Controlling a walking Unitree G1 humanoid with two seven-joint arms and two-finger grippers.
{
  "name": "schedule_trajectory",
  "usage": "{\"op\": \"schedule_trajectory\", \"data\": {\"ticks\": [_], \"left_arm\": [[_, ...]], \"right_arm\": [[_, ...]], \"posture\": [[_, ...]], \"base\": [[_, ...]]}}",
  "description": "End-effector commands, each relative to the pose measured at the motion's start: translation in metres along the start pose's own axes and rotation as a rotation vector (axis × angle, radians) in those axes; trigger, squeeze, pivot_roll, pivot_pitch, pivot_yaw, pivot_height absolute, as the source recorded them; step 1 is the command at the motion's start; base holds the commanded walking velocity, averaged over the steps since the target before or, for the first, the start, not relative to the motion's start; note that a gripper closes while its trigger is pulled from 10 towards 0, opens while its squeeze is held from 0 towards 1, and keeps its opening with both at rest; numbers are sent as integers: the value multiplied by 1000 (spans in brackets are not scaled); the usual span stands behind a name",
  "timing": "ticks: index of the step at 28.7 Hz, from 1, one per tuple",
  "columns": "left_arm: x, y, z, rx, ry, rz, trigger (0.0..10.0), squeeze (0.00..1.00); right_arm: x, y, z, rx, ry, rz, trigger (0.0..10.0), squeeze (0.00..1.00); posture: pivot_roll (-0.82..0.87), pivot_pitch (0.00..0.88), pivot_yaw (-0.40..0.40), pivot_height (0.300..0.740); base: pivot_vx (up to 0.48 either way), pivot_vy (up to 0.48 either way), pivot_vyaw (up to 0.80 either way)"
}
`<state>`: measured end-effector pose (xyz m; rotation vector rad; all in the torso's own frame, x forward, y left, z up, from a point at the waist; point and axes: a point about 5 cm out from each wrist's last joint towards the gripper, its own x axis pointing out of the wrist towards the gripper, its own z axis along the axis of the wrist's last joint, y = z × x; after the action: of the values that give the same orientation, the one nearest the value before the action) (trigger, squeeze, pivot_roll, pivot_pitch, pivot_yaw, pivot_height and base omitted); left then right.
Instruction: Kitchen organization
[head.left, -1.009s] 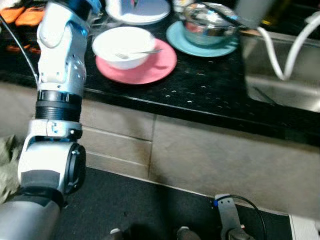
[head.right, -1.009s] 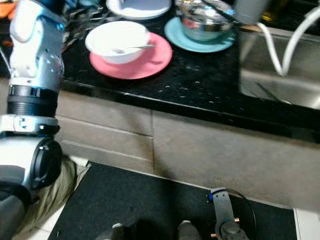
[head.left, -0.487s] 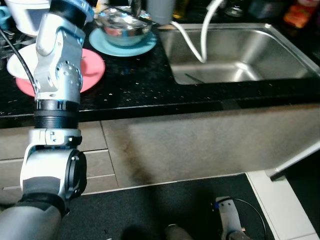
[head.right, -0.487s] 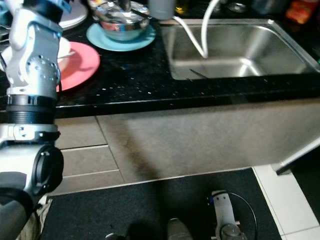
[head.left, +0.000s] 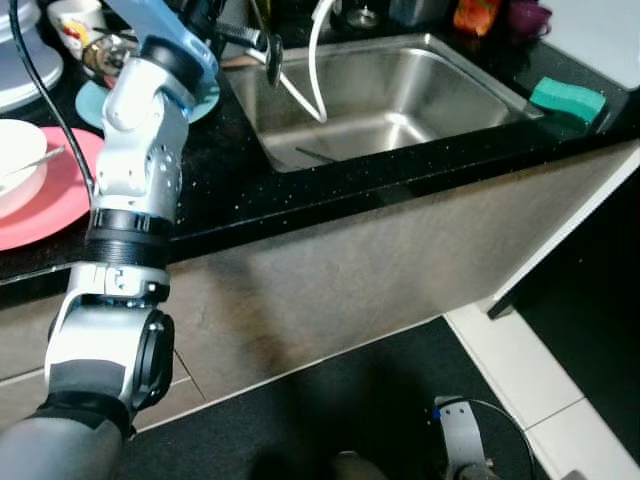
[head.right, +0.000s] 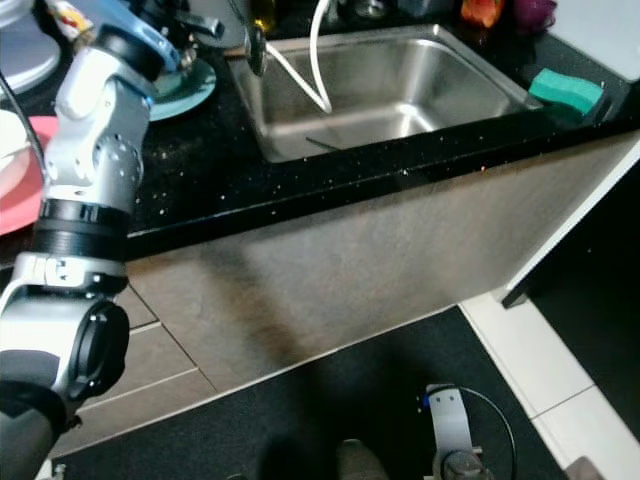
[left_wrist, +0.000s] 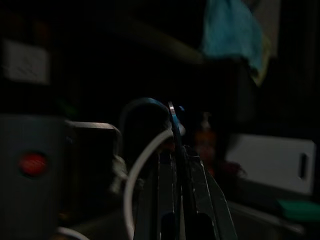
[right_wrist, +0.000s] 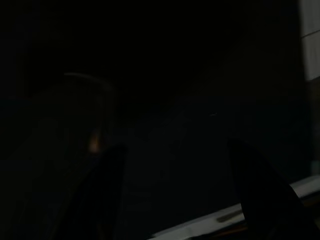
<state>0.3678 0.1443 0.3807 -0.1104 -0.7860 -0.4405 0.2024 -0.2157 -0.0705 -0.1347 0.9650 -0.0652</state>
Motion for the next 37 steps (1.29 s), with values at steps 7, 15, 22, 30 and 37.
{"op": "schedule_trajectory", "data": {"ticks": [7,15,22,30,37], "left_arm": [[-4,-2,-5,-1,18,46,10000,0],[-9,10,-8,18,35,93,10000,0],[-8,22,-5,31,37,129,10000,0],[-9,30,-5,19,37,167,10000,0],[-11,35,-10,18,61,179,10000,0]], "right_arm": [[-1,-3,-6,11,11,-2,10000,0],[-1,-1,-5,16,4,9,10000,0],[-1,0,-5,19,4,13,10000,0],[-1,-1,-5,23,4,14,10000,0],[-1,-1,-5,21,4,15,10000,0]], "posture": [[7,161,31,740],[10,152,32,740],[5,149,33,740],[4,151,32,740],[2,154,30,740]], "base": [[0,-163,0],[0,-468,0],[0,-455,0],[0,-141,0],[0,0,0]]}}
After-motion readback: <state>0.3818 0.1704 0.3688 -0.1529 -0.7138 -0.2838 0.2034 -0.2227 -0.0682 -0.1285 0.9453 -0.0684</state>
